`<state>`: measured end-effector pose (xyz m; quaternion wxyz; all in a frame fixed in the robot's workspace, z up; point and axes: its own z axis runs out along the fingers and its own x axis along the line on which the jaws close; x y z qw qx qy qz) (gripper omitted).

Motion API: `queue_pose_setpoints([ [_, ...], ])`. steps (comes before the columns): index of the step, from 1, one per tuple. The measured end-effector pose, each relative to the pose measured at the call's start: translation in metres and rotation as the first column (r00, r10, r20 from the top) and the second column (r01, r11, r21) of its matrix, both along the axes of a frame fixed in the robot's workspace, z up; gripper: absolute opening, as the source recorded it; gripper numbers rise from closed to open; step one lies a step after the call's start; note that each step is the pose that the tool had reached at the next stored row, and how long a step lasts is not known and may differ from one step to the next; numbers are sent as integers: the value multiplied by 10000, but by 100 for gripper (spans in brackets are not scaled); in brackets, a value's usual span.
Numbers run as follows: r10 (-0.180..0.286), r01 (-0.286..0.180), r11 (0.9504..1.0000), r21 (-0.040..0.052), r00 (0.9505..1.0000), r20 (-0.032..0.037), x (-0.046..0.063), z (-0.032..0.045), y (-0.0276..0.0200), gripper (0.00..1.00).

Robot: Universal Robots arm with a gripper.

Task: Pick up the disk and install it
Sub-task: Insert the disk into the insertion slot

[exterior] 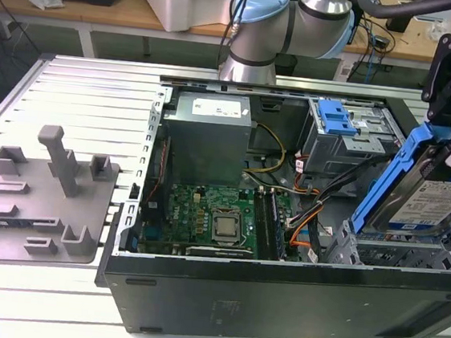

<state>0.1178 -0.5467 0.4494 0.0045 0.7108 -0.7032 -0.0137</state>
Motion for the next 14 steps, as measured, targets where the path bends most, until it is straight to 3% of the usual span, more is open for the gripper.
queue_pose_setpoints([
  [14, 0, 0, 10000, -2, 10000, -1, 6, -55, -2, 37],
])
